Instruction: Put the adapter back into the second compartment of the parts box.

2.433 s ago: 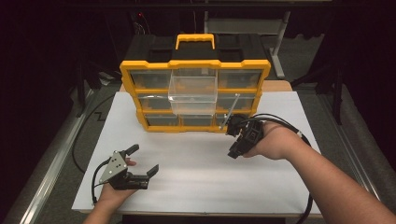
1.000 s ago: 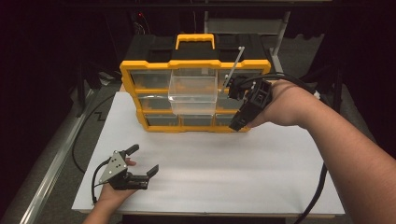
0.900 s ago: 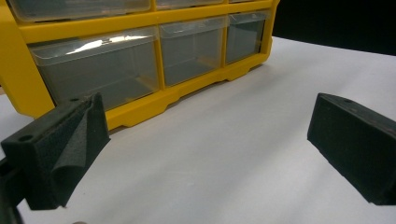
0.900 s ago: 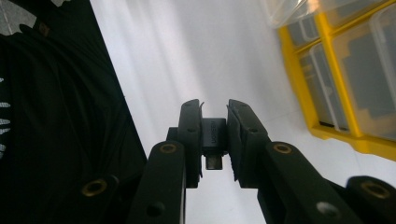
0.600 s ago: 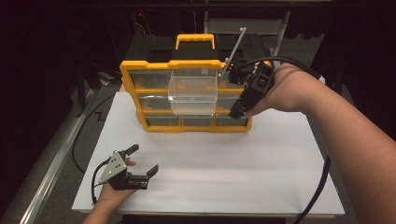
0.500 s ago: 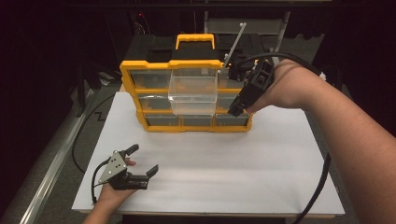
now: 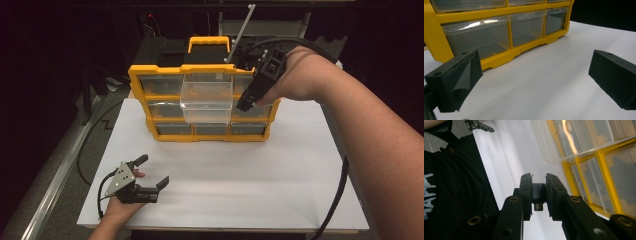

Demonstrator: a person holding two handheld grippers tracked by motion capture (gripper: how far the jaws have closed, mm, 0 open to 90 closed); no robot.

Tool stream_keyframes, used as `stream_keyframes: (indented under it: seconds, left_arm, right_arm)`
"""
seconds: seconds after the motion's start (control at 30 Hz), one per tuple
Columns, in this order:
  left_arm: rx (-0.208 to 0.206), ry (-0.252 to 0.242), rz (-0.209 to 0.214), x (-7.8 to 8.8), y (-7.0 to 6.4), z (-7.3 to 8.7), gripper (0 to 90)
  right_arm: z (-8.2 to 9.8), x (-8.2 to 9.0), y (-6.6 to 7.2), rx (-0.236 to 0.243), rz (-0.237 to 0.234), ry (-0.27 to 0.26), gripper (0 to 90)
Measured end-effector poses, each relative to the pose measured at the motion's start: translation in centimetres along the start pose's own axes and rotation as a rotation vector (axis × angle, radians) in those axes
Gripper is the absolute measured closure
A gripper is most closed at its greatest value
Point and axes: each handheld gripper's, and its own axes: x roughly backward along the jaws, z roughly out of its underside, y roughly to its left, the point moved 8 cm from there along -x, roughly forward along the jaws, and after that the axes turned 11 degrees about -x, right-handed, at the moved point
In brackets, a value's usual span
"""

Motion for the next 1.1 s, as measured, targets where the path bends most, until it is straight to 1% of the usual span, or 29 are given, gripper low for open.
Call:
stream_keyframes:
  seconds: [0.23,0.3,0.4,0.43,0.6,0.73,1.07,1.1]
  left_arm:
    - [-0.001,0.005,0.002,0.0,0.0,0.1,0.2]
    - [-0.010,0.010,0.004,0.0,0.0,0.1,0.2]
    - [-0.013,0.009,0.004,0.0,0.0,0.1,0.2]
    - [-0.007,0.003,0.002,0.0,0.0,0.0,0.2]
    - [-0.004,0.000,0.002,0.0,0.0,0.0,0.2]
    - [-0.004,-0.001,0.003,0.0,0.0,0.0,0.2]
    - [-0.006,0.000,0.003,0.0,0.1,0.0,0.2]
    - [-0.003,-0.002,0.003,0.0,0.1,0.0,0.2]
  right_arm:
    - [-1.6,0.0,0.1,0.018,0.005,-0.006,77.2]
    - [-2.0,0.0,0.1,0.017,0.005,-0.007,77.2]
    - [-2.5,-0.2,0.1,0.020,0.001,-0.010,77.2]
    - [-2.7,-0.3,0.1,0.023,0.000,-0.011,77.2]
    - [-3.4,-0.7,0.1,0.028,0.005,0.000,77.2]
    - [-4.0,-1.0,0.0,0.033,0.003,-0.008,77.2]
    - [-5.1,-1.7,-0.4,0.023,0.006,-0.005,77.2]
    - [-5.3,-1.7,-0.5,0.031,0.007,-0.005,77.2]
